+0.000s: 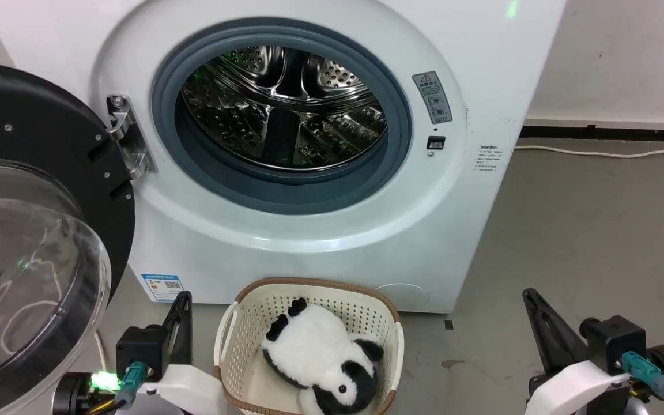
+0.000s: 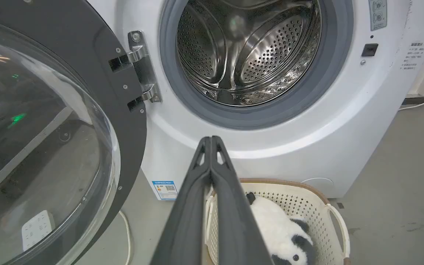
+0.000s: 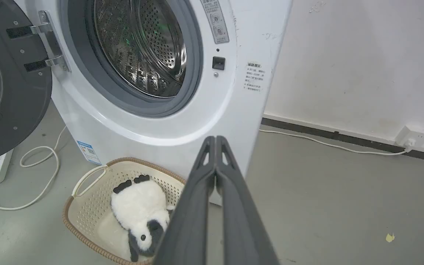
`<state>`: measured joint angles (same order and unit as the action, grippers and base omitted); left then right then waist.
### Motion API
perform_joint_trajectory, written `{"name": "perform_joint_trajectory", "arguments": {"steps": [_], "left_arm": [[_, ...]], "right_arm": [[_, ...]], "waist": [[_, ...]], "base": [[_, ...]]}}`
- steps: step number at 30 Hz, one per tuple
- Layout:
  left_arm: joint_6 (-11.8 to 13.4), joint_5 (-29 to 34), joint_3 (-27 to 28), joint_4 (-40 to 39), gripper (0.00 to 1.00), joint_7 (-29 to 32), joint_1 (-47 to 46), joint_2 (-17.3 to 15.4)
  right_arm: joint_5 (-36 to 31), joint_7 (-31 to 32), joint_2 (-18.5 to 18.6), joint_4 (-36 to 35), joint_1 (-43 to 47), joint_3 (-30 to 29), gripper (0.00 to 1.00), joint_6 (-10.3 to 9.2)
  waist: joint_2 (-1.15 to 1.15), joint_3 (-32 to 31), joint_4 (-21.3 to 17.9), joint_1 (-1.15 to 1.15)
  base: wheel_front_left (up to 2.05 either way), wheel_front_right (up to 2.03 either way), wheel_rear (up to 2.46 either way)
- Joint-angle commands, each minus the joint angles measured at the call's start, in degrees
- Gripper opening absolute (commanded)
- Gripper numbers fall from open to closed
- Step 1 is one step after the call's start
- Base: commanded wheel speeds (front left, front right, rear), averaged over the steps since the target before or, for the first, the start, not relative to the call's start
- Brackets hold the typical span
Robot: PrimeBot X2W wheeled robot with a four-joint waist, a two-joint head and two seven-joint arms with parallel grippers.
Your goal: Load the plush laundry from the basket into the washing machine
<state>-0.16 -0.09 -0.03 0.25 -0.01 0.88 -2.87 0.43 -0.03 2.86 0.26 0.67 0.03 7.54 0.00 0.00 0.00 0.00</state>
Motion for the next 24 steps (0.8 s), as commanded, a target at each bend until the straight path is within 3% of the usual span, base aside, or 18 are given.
{"name": "perform_joint_trajectory", "arguments": {"steps": [1,24], "left_arm": [[0.2,0.1,0.0,-0.2,0.00,0.0,-0.9,0.0],[0.2,0.1,0.0,-0.2,0.00,0.0,-0.9,0.0]], "right_arm": [[-0.4,0.0,0.0,-0.3,-0.7,0.0,0.00,-0.05],[-0.4,0.0,0.0,-0.3,-0.7,0.0,0.00,-0.05]], "waist": [[0.00,0.0,0.0,0.00],[0.00,0.0,0.0,0.00]], "base": [[0.00,0.00,0.00],[0.00,0.00,0.00]]}}
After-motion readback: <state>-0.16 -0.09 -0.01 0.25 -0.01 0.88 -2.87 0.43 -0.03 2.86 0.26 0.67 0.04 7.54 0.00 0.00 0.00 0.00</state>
